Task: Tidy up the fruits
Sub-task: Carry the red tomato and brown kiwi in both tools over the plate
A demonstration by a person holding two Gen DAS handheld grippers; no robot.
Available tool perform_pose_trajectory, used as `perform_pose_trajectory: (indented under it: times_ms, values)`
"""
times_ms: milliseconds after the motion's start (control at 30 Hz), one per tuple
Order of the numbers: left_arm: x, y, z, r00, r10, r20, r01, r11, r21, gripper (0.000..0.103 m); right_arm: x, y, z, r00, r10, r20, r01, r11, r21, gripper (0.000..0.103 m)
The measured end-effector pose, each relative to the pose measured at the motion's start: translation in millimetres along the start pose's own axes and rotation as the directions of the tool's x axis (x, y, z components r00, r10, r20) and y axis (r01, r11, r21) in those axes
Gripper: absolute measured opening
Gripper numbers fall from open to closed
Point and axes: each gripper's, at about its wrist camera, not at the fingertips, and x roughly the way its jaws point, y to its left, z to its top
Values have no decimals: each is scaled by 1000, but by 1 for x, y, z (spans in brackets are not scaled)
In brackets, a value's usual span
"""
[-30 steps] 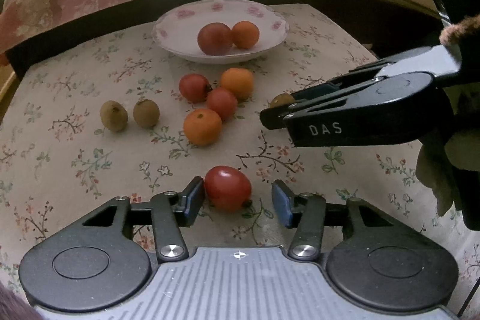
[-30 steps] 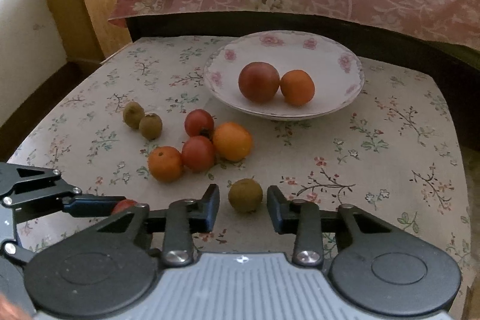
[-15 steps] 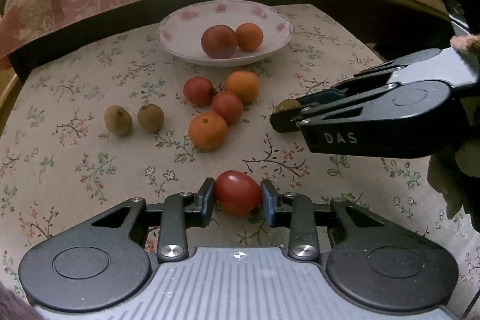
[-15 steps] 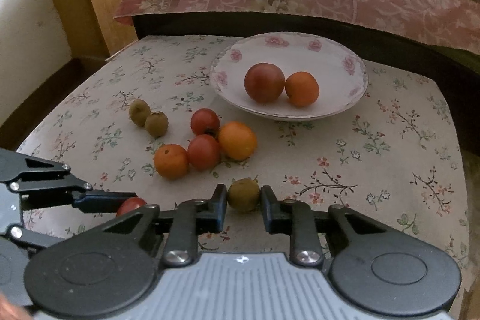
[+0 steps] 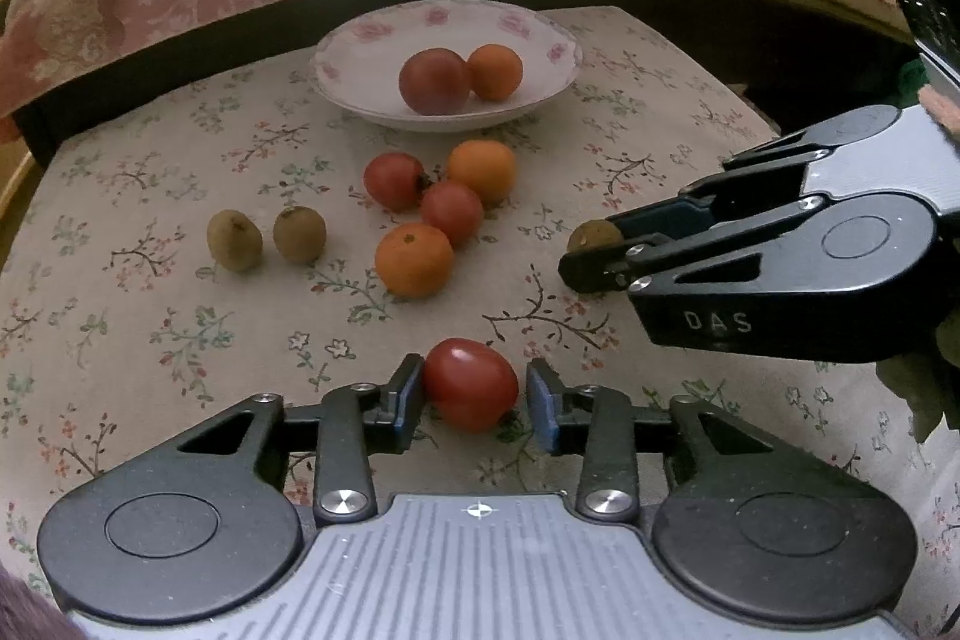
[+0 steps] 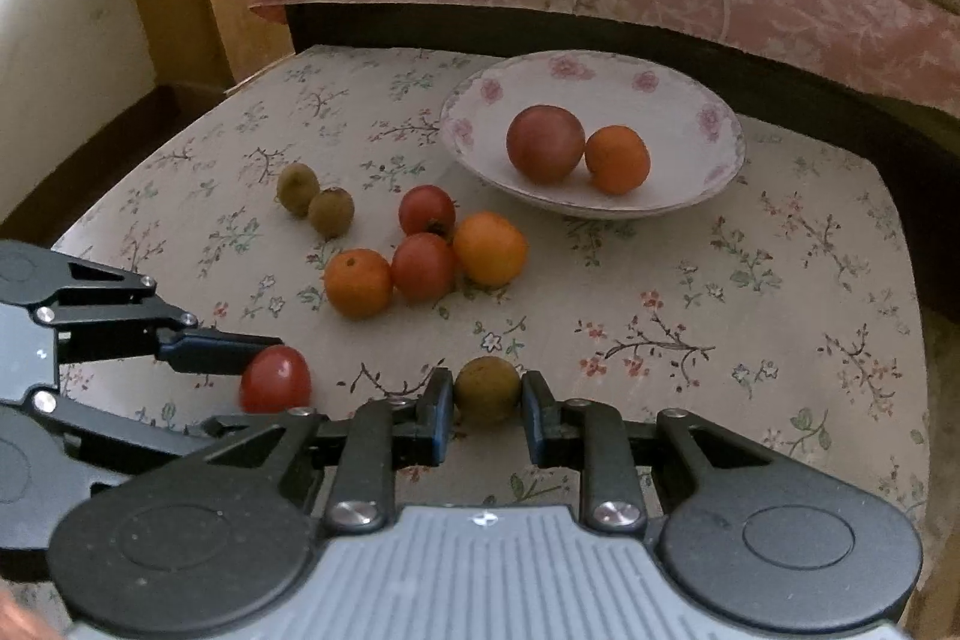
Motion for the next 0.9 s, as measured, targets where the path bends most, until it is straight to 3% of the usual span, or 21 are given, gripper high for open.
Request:
perform_pose_trajectory:
  times_ms: [133,500,733,900]
  values:
    - [1,-2,-1,1000,10,0,-10,1000,12,59,1,2,-1,1000,-4,0,4,1000,-21,27]
    - [2,0,-1,1000,6,-5,-6,1000,-10,62,-3,-1,-4,1000,1,-3,-1,1000,-14,29]
    - [1,3,0,1000,7,-2,-7,1000,-29,41,-4,1,-4,1000,-18,-15,17,1000,-18,28]
    - [-1,2,0,1000,13,-5,-13,1000,-20,40,-7,3,-5,999,-26,-21,25,999,-27,26]
